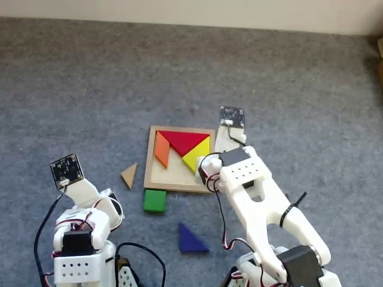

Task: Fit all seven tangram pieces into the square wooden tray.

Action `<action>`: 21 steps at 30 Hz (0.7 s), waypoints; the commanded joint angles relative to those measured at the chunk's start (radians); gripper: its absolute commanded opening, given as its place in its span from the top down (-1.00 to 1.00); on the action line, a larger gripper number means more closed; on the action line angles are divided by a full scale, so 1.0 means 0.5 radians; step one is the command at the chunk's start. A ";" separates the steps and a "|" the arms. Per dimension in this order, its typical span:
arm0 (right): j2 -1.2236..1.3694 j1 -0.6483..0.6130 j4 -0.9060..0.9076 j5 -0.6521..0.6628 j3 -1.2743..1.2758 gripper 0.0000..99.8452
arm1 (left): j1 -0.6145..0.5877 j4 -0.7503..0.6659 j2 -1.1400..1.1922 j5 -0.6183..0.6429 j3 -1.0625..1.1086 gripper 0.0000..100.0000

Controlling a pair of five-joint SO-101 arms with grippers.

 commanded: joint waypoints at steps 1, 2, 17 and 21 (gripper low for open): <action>-0.051 0.026 -0.060 -0.034 -0.106 0.94 | 0.035 0.009 -0.081 -0.012 0.041 0.91; -0.051 0.032 -0.054 -0.034 -0.100 0.93 | 0.035 0.009 -0.081 -0.012 0.041 0.91; -0.005 0.038 -0.063 -0.031 -0.100 0.68 | 0.035 0.009 -0.081 -0.012 0.041 0.91; 0.241 0.041 -0.124 -0.031 -0.180 0.68 | 0.035 0.009 -0.081 -0.012 0.041 0.91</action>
